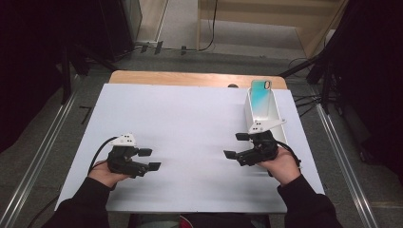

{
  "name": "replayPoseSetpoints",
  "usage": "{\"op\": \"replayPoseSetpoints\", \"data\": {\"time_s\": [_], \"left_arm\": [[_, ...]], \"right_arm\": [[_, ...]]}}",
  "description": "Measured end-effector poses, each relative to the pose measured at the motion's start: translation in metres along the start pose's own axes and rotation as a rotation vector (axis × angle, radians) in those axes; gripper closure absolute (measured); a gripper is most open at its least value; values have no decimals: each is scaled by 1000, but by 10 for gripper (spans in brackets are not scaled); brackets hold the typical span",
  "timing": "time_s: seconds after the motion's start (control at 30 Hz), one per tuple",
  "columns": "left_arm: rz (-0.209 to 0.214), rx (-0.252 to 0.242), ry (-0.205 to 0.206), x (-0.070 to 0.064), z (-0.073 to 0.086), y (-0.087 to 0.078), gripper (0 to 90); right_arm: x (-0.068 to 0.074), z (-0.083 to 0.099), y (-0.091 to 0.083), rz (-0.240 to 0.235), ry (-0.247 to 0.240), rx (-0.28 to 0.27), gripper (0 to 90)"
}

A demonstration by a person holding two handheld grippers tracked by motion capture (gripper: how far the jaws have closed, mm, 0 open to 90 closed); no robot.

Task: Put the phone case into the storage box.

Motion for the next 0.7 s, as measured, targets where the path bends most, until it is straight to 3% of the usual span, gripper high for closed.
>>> {"op": "replayPoseSetpoints", "data": {"time_s": [0.3, 0.7], "left_arm": [[0, -4, -2, 0, 0, 0, 289], [1, -2, -1, -1, 0, 0, 289]], "right_arm": [[5, 14, 2, 8, -34, 19, 160], [9, 32, 1, 21, -31, 45, 160]]}}
Point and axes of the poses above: each handheld gripper's, and its own axes: y roughly forward along the jaws, z roughly out of its underside, x roughly to its left, the point moved 8 cm from there along y, roughly forward along the jaws, and after that the axes turned 2 degrees about z, right-handed, at the moved point
